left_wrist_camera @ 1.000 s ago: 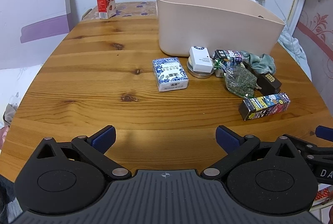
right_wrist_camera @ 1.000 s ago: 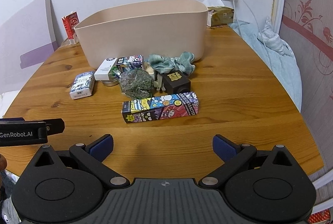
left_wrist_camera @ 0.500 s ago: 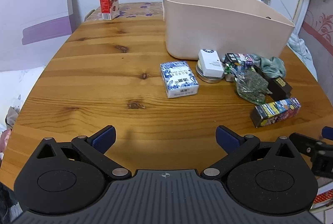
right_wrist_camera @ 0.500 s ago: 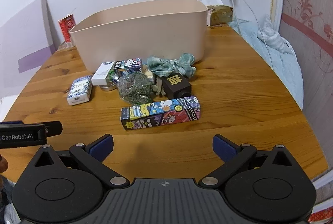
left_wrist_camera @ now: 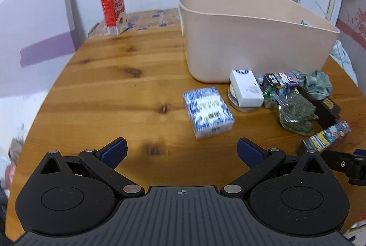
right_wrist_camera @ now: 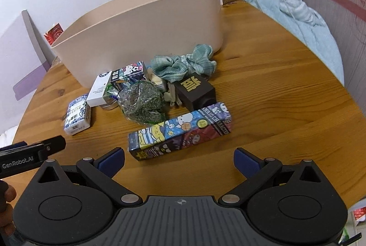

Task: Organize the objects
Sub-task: 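Grasp the blue-white tissue pack with left gripper while right grasps the cartoon snack box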

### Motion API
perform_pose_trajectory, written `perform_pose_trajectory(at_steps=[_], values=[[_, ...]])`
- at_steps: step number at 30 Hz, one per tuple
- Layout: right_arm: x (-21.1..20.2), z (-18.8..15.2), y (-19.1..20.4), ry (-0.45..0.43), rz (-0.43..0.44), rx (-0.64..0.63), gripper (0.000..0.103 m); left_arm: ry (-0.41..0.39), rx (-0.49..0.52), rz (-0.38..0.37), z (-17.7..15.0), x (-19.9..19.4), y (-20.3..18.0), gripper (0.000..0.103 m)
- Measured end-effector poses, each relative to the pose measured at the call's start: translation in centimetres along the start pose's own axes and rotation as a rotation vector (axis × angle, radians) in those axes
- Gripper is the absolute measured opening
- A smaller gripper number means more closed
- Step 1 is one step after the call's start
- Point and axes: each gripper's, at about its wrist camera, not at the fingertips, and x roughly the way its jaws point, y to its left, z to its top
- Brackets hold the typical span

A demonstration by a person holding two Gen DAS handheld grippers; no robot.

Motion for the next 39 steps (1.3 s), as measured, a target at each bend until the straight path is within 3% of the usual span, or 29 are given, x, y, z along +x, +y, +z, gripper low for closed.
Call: perform_pose_trajectory(at_steps=[7, 12, 16, 23, 29, 33, 39], values=[[1.9, 1.4, 0.5, 0.020, -0.032, 0.041, 0.103, 0.007, 0.042, -0.031, 1.9, 3.4, -0.7, 0.103], [2.8, 2.0, 2.0, 0.003, -0.082, -0.016, 0.103, 0.025, 0.006, -0.088, 2.4, 5.8, -0.4, 0.103], [3.6, 2.4, 2.4, 0.015, -0.120, 0.017, 0.103, 0.049, 0.002, -0.104, 2.2, 7.1, -0.4, 0.103], [4.8, 1.9, 4.2, 0.003, -0.223, -0.108, 0.102, 0.010, 0.001, -0.110, 2.3, 7.6, -0.2, 0.103], [3.9, 1.5, 3.8, -0.023, -0.192, -0.134, 0.082, -0.003, 0.040, -0.123, 2.0, 7.7, -0.3, 0.103], [3.2, 1.1, 3.0, -0.040, -0.191, -0.145, 0.069, -0.034, 0.026, -0.107, 1.5, 7.0, -0.1, 0.090], [2.4, 0.6, 2.2, -0.057, -0.175, -0.172, 0.053, -0.061, 0.026, -0.107, 1.2, 5.8, -0.3, 0.050]])
